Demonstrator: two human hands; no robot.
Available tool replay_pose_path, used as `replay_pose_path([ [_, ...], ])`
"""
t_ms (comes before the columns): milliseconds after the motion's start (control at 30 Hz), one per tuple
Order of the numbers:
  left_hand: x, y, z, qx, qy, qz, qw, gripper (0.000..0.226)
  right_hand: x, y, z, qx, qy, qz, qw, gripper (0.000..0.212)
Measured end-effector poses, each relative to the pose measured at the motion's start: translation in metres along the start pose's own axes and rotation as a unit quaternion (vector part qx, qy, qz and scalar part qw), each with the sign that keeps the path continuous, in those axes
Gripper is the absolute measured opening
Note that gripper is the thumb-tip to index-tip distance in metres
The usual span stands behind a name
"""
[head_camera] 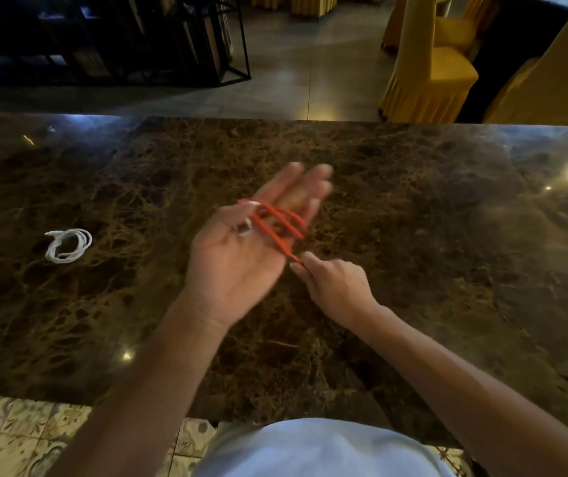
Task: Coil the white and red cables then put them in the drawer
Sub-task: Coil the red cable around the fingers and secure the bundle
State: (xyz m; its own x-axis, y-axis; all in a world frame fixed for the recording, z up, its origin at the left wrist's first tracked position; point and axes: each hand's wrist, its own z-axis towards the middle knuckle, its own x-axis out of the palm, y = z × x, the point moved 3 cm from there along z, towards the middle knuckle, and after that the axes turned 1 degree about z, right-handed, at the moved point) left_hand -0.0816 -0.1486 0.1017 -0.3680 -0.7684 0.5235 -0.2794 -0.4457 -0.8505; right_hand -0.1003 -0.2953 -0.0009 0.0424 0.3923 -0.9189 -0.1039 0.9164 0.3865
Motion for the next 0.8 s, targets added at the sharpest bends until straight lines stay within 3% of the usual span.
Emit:
replay_pose_path([
  [133,-0.039,0.006,0.016,-0.033,0.01,0.087,0.996,0.084,-0.023,0.007,-0.038,-0.052,0.002,0.066,0.996,0.034],
  [267,-0.035,0.019,0.011,-0.057,0.051,0.111,0.991,0.087,-0.07,0.022,-0.054,-0.127,-0.095,0.129,0.979,0.027],
  [400,-0.008,0.034,0.0,-0.07,0.087,0.094,0.989,0.083,-0.111,0.023,-0.04,-0.17,-0.166,0.257,0.937,0.011],
  [467,0.0,0.038,-0.004,-0.073,0.094,0.062,0.991,0.077,-0.116,0.018,-0.031,-0.151,-0.17,0.336,0.914,0.008],
  [567,0.008,0.035,-0.005,-0.071,0.087,0.011,0.994,0.07,-0.112,0.016,-0.026,-0.093,-0.131,0.505,0.848,0.017],
  [633,0.009,0.033,-0.005,-0.066,0.091,-0.001,0.994,0.071,-0.107,0.016,-0.025,-0.035,-0.124,0.554,0.823,0.02],
  [800,0.005,0.026,-0.007,-0.051,0.085,0.042,0.994,0.08,-0.096,0.014,-0.022,0.054,-0.093,0.516,0.85,0.006],
])
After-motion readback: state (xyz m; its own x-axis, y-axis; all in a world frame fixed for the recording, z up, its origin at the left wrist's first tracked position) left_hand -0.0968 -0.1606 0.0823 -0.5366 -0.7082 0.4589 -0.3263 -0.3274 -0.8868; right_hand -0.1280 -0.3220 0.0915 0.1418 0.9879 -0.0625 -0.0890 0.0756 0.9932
